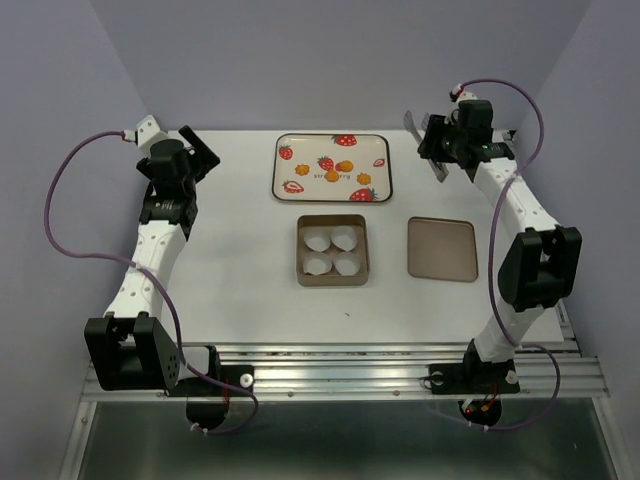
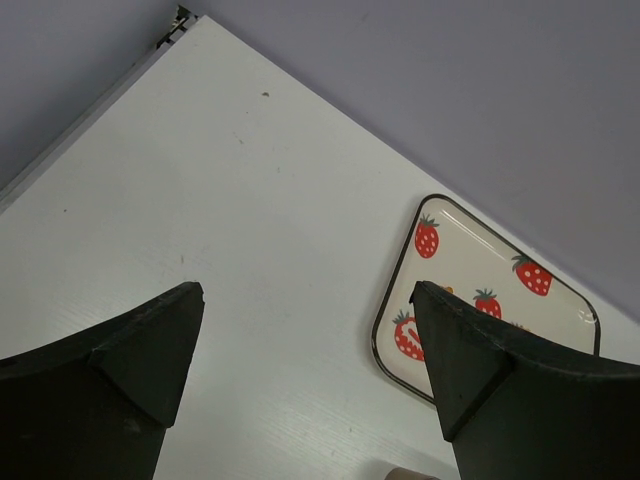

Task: Pack the cookies

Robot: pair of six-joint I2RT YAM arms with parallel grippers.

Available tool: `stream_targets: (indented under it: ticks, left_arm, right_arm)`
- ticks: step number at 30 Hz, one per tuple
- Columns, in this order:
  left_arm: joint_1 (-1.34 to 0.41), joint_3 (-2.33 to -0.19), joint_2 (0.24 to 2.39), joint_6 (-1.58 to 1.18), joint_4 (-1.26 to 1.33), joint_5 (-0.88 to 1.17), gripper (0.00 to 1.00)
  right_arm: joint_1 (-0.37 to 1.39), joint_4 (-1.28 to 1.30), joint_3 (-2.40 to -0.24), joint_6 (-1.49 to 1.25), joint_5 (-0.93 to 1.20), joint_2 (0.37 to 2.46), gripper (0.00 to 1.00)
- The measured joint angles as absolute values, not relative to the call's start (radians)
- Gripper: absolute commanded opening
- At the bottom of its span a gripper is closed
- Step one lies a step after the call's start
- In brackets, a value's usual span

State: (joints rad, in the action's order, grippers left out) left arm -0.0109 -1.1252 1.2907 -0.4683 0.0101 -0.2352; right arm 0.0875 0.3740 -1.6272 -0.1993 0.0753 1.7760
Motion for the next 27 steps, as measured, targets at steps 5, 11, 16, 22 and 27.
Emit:
stream_targets:
  ticks: [5, 11, 16, 22, 27]
  left_arm:
    - [-0.011, -1.125, 1.291, -0.468, 0.01, -0.234, 0.99]
    - [-0.011, -1.123, 1.291, -0.468, 0.01, -0.231, 0.99]
    - [-0.011, -1.123, 1.291, -0.467, 0.01, -0.23, 0.99]
    - [-0.011, -1.123, 1.291, -0.467, 0.01, -0.228, 0.99]
    - [-0.011, -1.123, 1.293, -0.467, 0.01, -0.226, 0.99]
  right_arm:
    - [0.198, 0.435, -1.592, -0.132, 0.164, 1.782, 0.56]
    - [0.306, 0.491, -1.609, -0.096, 0.16, 1.84, 0.57]
    - [0.331, 0.532, -1.662, -0.081, 0.1, 1.929, 0.59]
    - [0.337, 0.57, -1.671, -0.078, 0.044, 1.98, 0.61]
    - [0.339, 0.578, -1.682, -0.069, 0.026, 1.994, 0.62]
